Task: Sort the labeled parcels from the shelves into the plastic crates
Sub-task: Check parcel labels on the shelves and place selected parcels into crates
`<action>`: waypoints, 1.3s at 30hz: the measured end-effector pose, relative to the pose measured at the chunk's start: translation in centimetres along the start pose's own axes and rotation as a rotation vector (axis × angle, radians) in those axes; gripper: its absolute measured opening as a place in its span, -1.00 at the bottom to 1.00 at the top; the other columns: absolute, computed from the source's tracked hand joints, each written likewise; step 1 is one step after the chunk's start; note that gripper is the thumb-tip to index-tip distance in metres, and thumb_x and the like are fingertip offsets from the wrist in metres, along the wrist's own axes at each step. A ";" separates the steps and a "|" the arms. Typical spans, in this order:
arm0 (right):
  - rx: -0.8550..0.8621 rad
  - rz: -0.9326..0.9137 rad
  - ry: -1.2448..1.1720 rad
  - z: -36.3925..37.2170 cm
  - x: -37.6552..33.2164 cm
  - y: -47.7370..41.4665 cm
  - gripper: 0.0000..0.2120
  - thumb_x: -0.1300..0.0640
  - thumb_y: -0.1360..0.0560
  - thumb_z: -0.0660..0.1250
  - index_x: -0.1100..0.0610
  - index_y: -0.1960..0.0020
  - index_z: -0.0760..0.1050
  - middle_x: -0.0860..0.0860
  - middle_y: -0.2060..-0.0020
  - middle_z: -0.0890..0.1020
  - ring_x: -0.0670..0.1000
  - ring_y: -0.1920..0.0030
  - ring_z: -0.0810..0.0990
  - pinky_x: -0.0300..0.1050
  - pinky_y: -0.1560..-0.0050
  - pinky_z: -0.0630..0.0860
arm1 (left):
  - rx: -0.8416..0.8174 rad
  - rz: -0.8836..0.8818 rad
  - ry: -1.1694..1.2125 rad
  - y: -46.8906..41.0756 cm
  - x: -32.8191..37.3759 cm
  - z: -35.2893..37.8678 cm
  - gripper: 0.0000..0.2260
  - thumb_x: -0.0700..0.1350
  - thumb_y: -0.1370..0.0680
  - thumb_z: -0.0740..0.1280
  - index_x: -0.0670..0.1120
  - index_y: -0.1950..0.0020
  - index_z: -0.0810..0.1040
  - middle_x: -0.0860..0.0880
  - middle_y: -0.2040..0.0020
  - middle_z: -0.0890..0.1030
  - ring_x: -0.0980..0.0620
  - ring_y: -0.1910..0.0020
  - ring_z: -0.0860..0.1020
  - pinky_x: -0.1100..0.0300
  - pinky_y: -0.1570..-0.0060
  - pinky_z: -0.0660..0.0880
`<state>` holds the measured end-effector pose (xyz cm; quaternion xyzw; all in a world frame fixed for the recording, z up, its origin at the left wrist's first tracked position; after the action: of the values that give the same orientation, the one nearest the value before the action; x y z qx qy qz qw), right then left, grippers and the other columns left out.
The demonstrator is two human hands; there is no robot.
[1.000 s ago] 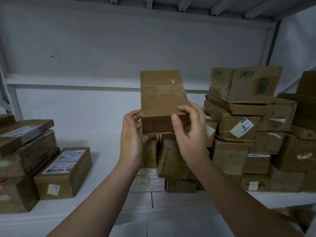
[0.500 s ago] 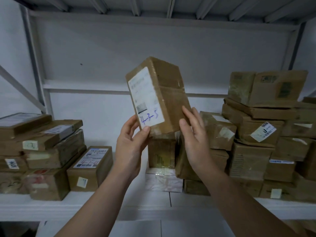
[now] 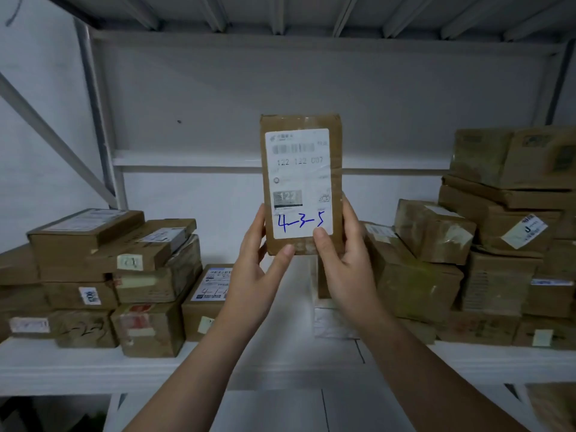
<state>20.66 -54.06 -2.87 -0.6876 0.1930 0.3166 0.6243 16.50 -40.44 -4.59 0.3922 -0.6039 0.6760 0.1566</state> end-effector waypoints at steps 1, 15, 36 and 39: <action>0.008 0.010 -0.016 0.7 0.3 0.5 -0.44 0.22 -0.61 0.21 0.06 -0.55 0.09 -0.12 -0.41 0.39 -0.24 -0.37 0.37 -0.32 -0.32 0.36 | -0.020 -0.009 0.006 0.4 -0.2 -0.5 -0.36 0.01 -0.51 0.35 0.14 -0.52 0.13 0.13 -0.45 0.35 0.10 -0.44 0.32 -0.05 -0.40 0.31; 0.044 0.189 0.031 7.0 5.9 10.0 -0.44 0.31 -0.56 0.28 0.00 -0.47 0.19 -0.10 -0.28 0.50 -0.31 -0.22 0.46 -0.41 -0.11 0.44 | -0.054 -0.246 0.029 8.5 -7.4 -7.0 -0.36 -0.36 -0.54 0.30 -0.04 -0.53 0.12 0.19 -0.39 0.39 0.17 -0.37 0.40 -0.05 -0.34 0.40; -0.053 0.004 0.371 9.1 6.3 12.0 -0.45 0.16 -0.48 0.38 -0.09 -0.39 0.27 0.07 -0.48 0.25 -0.11 -0.49 0.19 -0.33 -0.36 0.30 | 0.045 -0.138 -0.152 10.1 -8.1 -9.3 -0.56 -0.18 -0.57 0.32 0.24 -0.31 0.32 0.19 -0.27 0.46 0.20 -0.17 0.52 0.12 -0.20 0.50; 0.003 0.039 0.369 8.5 6.6 11.5 -0.52 0.10 -0.51 0.33 -0.11 -0.38 0.30 0.06 -0.47 0.29 -0.04 -0.47 0.27 -0.04 -0.35 0.42 | -0.046 0.013 -0.384 9.4 -7.1 -8.8 -0.54 -0.12 -0.52 0.37 0.13 -0.37 0.34 0.05 -0.43 0.30 0.27 -0.38 0.30 0.24 -0.30 0.41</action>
<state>16.21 -46.59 -16.03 -0.7292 0.3181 0.1968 0.5730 11.61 -32.36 -15.93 0.5063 -0.6403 0.5760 0.0430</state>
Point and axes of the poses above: each hand's wrist, its own y-axis away from the middle knuckle, its own z-axis out of the palm, x = y × z, the point moved 8 cm from there along -y, towards the middle knuckle
